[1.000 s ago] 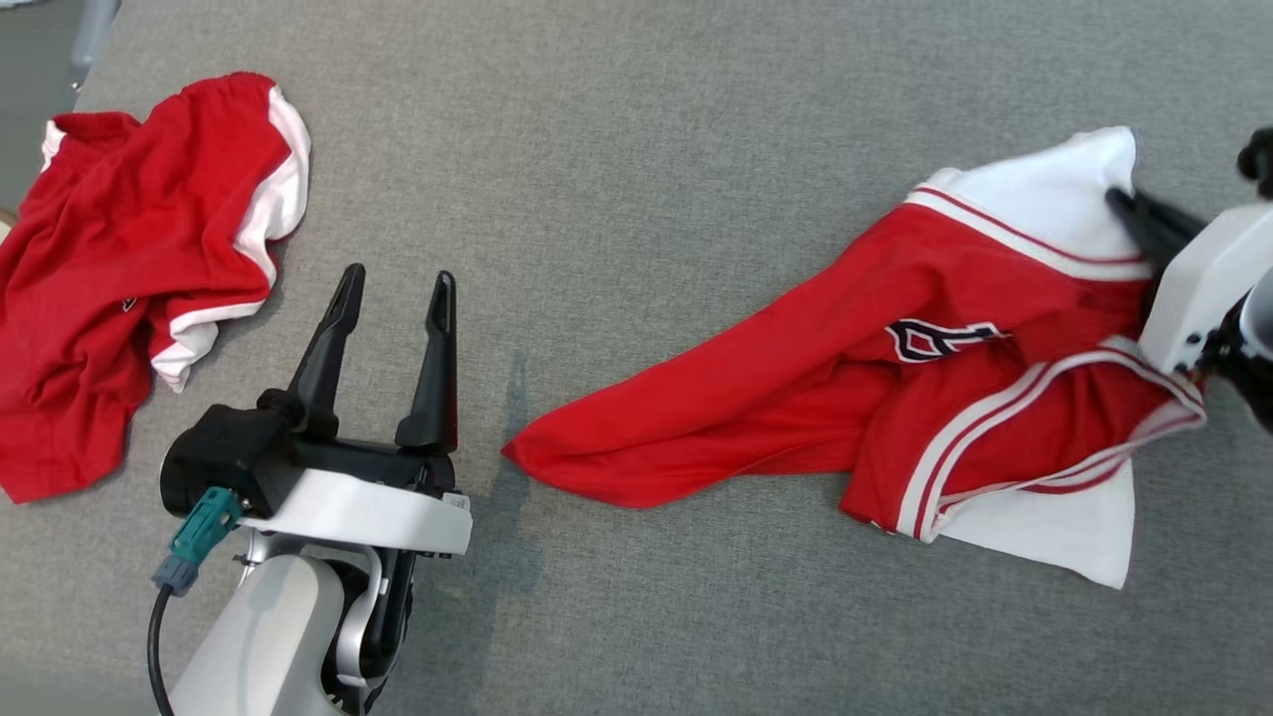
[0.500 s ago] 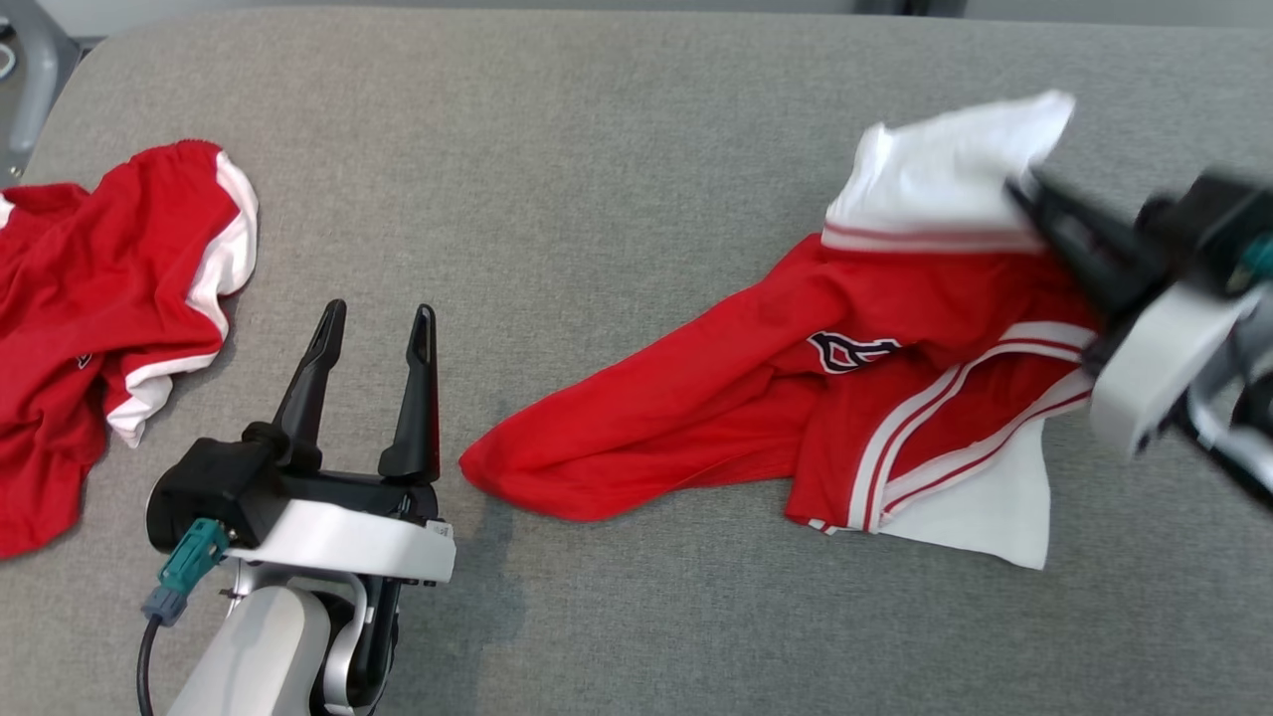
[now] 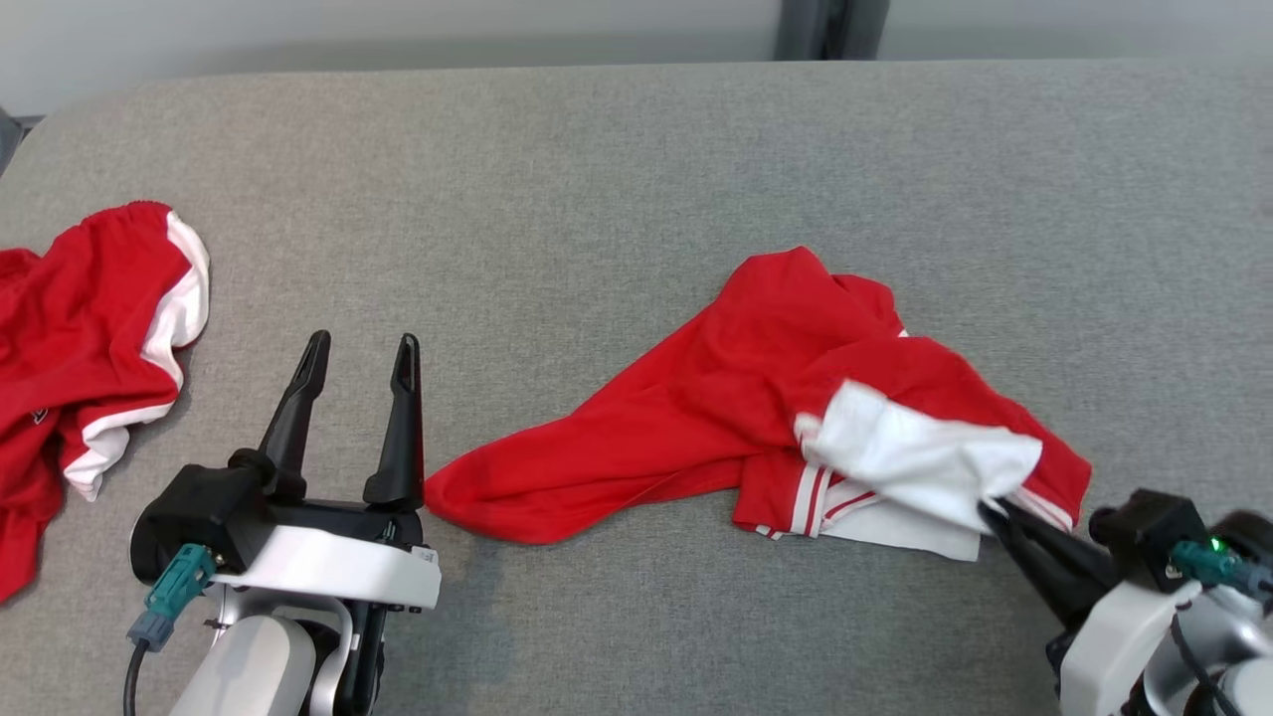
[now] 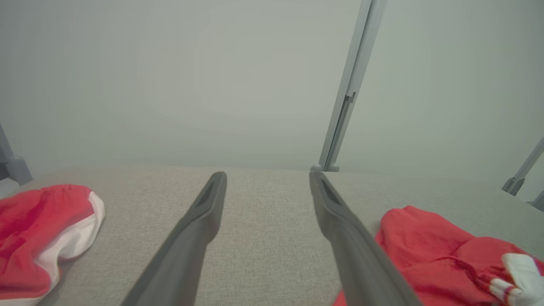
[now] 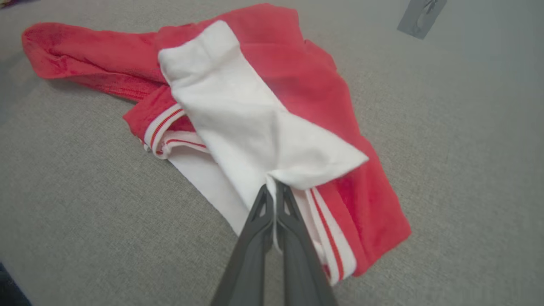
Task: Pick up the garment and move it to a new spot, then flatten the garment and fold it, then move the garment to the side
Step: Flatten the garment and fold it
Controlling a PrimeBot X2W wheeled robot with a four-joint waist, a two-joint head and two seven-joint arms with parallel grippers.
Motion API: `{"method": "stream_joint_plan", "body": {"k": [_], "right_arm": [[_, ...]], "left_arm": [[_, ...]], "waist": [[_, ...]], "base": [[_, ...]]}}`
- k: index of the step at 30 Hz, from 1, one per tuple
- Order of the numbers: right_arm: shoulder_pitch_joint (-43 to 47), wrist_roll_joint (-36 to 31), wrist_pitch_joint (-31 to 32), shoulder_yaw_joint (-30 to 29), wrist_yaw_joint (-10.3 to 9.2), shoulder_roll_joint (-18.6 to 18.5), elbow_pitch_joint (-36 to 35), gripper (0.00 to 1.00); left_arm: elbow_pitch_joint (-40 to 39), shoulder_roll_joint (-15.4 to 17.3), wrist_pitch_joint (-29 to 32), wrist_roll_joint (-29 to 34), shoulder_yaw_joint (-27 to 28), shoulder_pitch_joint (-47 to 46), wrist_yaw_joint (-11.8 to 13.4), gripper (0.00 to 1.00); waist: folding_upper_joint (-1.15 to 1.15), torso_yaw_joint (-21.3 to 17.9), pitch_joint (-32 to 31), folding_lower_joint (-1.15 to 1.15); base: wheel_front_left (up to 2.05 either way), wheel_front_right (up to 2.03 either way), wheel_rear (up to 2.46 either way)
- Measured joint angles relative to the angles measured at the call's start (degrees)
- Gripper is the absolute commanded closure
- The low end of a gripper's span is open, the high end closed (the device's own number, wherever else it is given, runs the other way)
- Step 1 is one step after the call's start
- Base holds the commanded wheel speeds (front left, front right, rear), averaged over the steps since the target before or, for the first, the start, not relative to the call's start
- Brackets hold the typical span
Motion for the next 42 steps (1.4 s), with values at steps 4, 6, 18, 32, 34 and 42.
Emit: {"method": "stream_joint_plan", "body": {"k": [4, 6, 18, 32, 34, 42], "right_arm": [[1.92, 2.15, -3.22, -2.88, 0.0, 4.32, 5.47, 0.83], [2.38, 3.61, -5.23, -4.2, -0.01, 6.66, 7.46, 0.0], [7.15, 6.42, -10.02, -16.36, 0.0, 13.39, 10.16, 0.0], [7.56, -5.05, -10.15, -30.87, -0.01, 22.87, -6.14, 0.0], [7.77, -6.05, -8.9, -29.94, -0.01, 23.64, -8.04, 0.0], [10.54, -8.27, -5.76, -28.76, -0.01, 25.52, -11.51, 0.0]], "left_arm": [[-0.41, 0.2, 0.55, -0.16, -0.18, 0.36, 0.14, 0.0], [-0.56, 0.43, 0.79, -0.24, -0.21, 0.74, 0.16, 0.0], [-1.76, 2.52, 2.11, -0.33, 0.77, 2.97, 1.71, 0.0], [-2.15, 4.54, 3.04, -0.93, 2.25, 7.16, 3.63, 0.0], [-2.24, 4.58, 3.36, -0.93, 1.91, 7.64, 3.67, 0.0], [-2.08, 4.66, 4.02, -0.93, 0.88, 9.75, 3.94, 0.0]], "waist": [[0.0, -0.61, -0.93, 0.0], [0.0, -0.8, -1.33, 0.0], [0.0, -2.25, -2.91, 0.0], [0.0, -3.74, -6.7, 0.0], [0.0, -3.73, -7.27, 0.0], [0.0, -3.24, -8.26, 0.0]], "base": [[0.0, 0.0, 0.0], [0.0, 0.0, 0.0], [0.0, 0.0, 0.0], [0.0, 0.0, 0.0], [0.0, 0.0, 0.0], [0.0, 0.0, 0.0]]}}
